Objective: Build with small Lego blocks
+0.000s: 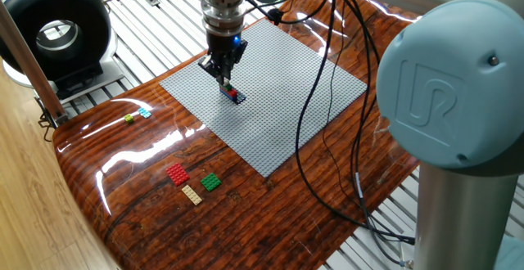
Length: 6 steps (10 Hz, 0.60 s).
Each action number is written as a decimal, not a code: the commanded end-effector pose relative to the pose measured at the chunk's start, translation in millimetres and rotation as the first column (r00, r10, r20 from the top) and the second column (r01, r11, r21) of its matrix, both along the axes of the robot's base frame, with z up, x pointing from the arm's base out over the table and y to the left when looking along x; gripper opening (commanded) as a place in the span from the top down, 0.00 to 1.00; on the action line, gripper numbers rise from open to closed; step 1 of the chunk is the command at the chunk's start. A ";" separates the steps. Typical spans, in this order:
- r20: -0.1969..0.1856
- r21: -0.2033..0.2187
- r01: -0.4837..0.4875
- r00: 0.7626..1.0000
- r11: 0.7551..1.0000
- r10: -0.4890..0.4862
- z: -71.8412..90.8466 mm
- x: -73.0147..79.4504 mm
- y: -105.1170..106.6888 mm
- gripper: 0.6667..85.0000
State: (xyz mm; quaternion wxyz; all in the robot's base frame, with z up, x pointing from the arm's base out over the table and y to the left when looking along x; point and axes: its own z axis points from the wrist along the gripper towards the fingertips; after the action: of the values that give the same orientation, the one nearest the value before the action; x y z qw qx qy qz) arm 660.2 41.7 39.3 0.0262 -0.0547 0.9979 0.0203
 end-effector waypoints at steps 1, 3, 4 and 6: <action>-0.004 0.009 -0.001 1.000 1.000 0.001 2.8 -2.3 -1.0 0.99; 0.001 0.003 -0.009 1.000 1.000 0.009 -1.9 0.2 -3.3 0.99; -0.010 -0.004 -0.003 1.000 1.000 0.003 4.7 -1.5 -3.4 0.99; -0.022 -0.016 0.007 1.000 1.000 -0.008 8.4 -1.2 -3.7 0.99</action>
State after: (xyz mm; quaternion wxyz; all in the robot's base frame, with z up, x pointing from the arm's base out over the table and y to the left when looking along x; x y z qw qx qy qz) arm 658.3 37.5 42.5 0.0194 -0.0575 0.9981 0.0138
